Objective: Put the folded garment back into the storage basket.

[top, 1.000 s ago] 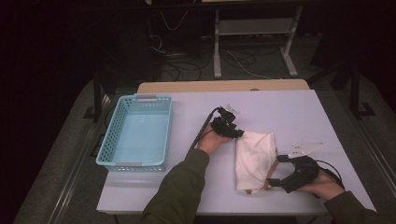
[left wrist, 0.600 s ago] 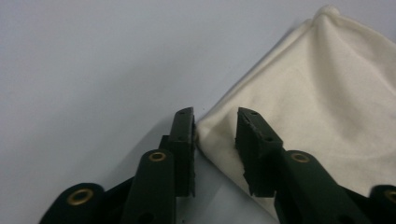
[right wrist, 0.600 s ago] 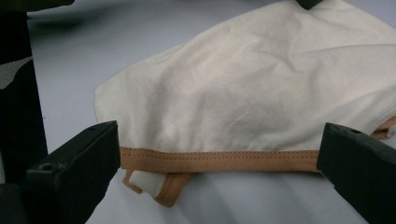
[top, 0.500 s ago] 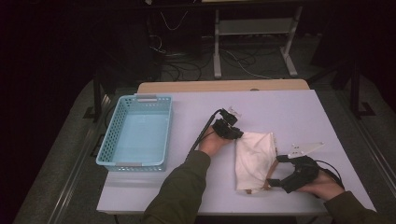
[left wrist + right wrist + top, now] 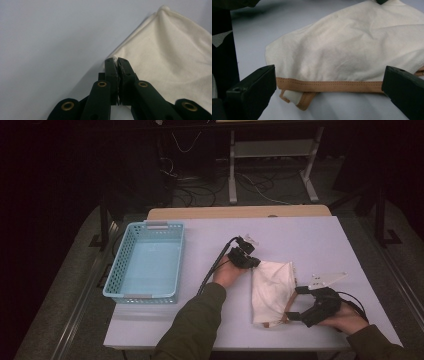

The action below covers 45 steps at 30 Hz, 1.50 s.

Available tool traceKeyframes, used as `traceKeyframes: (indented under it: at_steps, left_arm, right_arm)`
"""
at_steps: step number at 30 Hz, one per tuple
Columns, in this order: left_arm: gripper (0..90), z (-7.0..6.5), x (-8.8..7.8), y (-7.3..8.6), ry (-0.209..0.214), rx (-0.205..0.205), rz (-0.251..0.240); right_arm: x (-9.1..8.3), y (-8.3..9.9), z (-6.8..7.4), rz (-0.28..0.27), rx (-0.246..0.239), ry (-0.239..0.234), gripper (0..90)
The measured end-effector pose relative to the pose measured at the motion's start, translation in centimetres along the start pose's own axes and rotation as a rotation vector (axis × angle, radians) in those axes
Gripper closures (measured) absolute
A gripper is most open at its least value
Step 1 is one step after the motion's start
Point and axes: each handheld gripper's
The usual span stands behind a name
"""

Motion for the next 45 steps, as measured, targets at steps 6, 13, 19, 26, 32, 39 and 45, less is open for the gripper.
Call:
traceKeyframes:
  at_steps: [6,13,19,26,32,39,45]
  left_arm:
    - [86.9,0.8,-0.2,-0.2,-0.018,0.008,0.010]
    - [86.8,0.9,0.5,-0.4,-0.042,0.000,0.003]
    - [86.8,1.0,0.6,-0.4,-0.035,0.003,0.003]
    - [86.8,1.1,0.6,-0.3,-0.029,0.000,-0.001]
    - [86.8,1.2,0.6,-0.3,-0.028,-0.001,-0.003]
    - [86.8,1.3,0.6,-0.3,-0.024,-0.002,0.005]
    - [86.8,1.3,0.6,-0.3,-0.020,-0.008,0.000]
  right_arm:
    - [0.0,-0.3,0.0,-0.032,-0.017,-0.031,0.0]
    - [0.2,-1.1,0.7,-0.034,-0.068,-0.076,6.2]
    - [0.3,-1.6,1.4,-0.025,-0.108,-0.103,17.3]
    - [1.4,-2.1,1.9,0.007,-0.145,-0.137,35.5]
    - [2.0,-2.5,2.1,0.020,-0.163,-0.150,44.9]
    - [3.0,-2.7,2.4,0.055,-0.193,-0.136,49.1]
    - [3.7,-2.5,2.6,0.075,-0.223,-0.104,51.0]
Point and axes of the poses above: each handheld gripper's, and its own axes: x roughly forward along the jaws, y roughly out of its underside, z roughly to its left, and after that the axes turned 11 degrees about z, right-handed
